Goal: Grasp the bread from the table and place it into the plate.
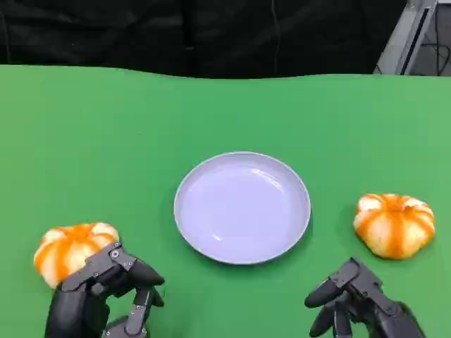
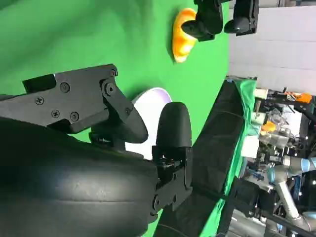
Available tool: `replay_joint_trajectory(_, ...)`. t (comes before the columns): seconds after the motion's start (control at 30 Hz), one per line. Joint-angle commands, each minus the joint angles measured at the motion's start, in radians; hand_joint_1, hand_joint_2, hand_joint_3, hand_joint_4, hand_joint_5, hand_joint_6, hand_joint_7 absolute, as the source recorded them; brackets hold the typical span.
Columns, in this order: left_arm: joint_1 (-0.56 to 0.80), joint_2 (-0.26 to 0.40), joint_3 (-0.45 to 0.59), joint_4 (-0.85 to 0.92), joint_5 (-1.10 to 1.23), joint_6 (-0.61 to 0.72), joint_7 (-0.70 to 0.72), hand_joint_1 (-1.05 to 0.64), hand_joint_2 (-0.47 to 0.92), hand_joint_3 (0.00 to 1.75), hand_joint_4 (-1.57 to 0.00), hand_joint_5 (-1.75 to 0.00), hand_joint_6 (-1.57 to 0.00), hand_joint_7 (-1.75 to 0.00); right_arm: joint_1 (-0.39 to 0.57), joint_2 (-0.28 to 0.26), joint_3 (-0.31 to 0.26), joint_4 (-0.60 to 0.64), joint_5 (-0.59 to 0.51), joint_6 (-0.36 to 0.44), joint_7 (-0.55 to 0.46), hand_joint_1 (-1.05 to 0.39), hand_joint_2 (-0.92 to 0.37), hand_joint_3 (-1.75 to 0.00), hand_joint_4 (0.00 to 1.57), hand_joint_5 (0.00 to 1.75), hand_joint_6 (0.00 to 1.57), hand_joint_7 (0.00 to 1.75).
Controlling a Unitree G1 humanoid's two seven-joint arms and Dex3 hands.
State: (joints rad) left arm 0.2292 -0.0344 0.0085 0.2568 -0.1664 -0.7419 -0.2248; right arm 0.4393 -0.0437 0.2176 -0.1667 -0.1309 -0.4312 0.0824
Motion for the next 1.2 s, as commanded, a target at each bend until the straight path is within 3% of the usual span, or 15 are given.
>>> replay_joint_trajectory(0.03, -0.003, 0.011, 0.013, 0.004, -0.011, -0.012, -0.007, -0.05, 0.60, 1.06, -0.76, -1.61, -0.77, -1.28, 0.002, -0.004, -0.002, 0.001, 0.015, -0.006, -0.001, -0.05, -0.92, -1.18, 0.38, 1.75, 0.19, 1.75)
replay_joint_trajectory(0.47, -0.006, 0.012, 0.016, 0.013, -0.019, -0.023, -0.015, -0.06, 0.59, 1.05, -0.75, -1.58, -0.77, -1.27, 0.002, -0.006, -0.002, 0.005, 0.011, -0.013, -0.003, -0.05, -0.92, -1.18, 0.39, 1.75, 0.20, 1.75)
replay_joint_trajectory(0.57, -0.006, 0.004, 0.021, 0.017, -0.014, -0.037, -0.007, -0.07, 0.64, 0.93, -0.76, -1.31, -0.81, -1.04, 0.004, -0.003, -0.002, 0.010, 0.014, -0.015, -0.004, -0.06, -0.92, -1.18, 0.39, 1.75, 0.20, 1.75)
replay_joint_trajectory(0.67, -0.012, -0.002, 0.049, 0.040, 0.077, -0.088, 0.053, -0.11, 0.85, 0.40, -0.79, -0.89, -0.94, -0.43, 0.006, -0.003, 0.000, 0.016, 0.015, -0.020, -0.004, -0.06, -0.92, -1.18, 0.40, 1.75, 0.21, 1.75)
replay_joint_trajectory(0.73, -0.015, -0.002, 0.072, 0.048, 0.166, -0.111, 0.114, -0.14, 0.90, 0.23, -0.74, -0.73, -0.95, -0.19, 0.010, -0.002, 0.002, 0.011, 0.014, -0.014, -0.003, -0.06, -0.92, -1.17, 0.40, 1.75, 0.20, 1.75)
replay_joint_trajectory(0.93, -0.024, 0.031, 0.138, -0.003, 0.546, -0.064, 0.376, -0.32, 0.92, 0.16, -0.55, -0.55, -0.77, -0.01, 0.013, 0.001, 0.008, 0.008, 0.005, -0.013, -0.011, -0.07, -0.92, -1.18, 0.41, 1.75, 0.19, 1.75)
replay_joint_trajectory(1.03, -0.022, 0.042, 0.127, -0.013, 0.604, -0.043, 0.438, -0.35, 0.92, 0.15, -0.51, -0.54, -0.74, 0.00, 0.014, 0.001, 0.009, 0.007, 0.005, -0.011, -0.011, -0.07, -0.92, -1.18, 0.41, 1.75, 0.19, 1.75)
replay_joint_trajectory(1.07, -0.023, 0.065, 0.129, -0.051, 0.691, 0.035, 0.463, -0.35, 0.92, 0.15, -0.51, -0.54, -0.73, 0.00, 0.014, 0.002, 0.011, 0.002, 0.010, -0.003, -0.009, -0.07, -0.92, -1.18, 0.41, 1.75, 0.19, 1.75)
replay_joint_trajectory(1.13, -0.022, 0.095, 0.126, -0.103, 0.801, 0.145, 0.498, -0.41, 0.92, 0.12, -0.29, -0.41, -0.52, 0.00, 0.014, 0.004, 0.013, -0.004, 0.016, 0.007, -0.005, -0.07, -0.92, -1.18, 0.41, 1.75, 0.19, 1.75)
replay_joint_trajectory(1.2, -0.023, 0.124, 0.113, -0.147, 0.914, 0.259, 0.537, -0.45, 0.92, 0.10, -0.22, -0.37, -0.45, 0.00, 0.011, 0.004, 0.015, -0.002, 0.015, 0.003, -0.007, -0.07, -0.92, -1.18, 0.41, 1.75, 0.19, 1.75)
